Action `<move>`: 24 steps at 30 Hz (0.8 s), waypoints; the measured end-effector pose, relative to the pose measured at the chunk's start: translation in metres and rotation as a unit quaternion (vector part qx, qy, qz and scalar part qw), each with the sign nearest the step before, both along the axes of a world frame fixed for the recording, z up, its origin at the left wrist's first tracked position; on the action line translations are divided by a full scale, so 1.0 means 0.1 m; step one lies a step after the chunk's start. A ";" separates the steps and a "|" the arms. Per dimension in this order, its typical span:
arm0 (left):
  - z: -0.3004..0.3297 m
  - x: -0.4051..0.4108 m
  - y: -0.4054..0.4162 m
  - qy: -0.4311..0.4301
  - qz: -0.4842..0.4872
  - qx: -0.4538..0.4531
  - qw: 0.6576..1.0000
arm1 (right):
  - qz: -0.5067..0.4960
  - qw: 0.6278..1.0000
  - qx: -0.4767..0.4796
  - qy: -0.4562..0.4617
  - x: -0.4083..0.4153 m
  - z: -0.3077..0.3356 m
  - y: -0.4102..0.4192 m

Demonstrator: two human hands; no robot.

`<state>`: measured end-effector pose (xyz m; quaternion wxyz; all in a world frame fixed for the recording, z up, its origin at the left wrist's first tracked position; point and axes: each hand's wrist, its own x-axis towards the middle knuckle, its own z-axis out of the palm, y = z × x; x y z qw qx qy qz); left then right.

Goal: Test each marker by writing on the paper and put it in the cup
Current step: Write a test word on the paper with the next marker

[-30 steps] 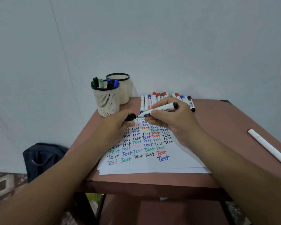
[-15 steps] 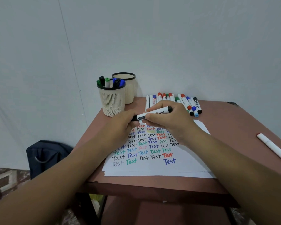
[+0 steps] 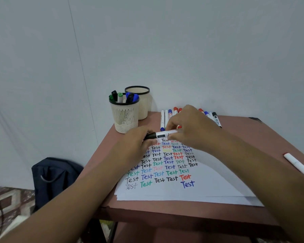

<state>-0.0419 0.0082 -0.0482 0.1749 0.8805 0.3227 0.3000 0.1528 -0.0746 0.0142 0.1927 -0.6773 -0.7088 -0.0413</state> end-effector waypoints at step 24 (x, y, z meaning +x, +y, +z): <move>-0.09 -0.03 0.22 0.047 0.150 -0.075 0.985 | 0.061 0.932 0.168 0.316 -0.47 0.41 1.29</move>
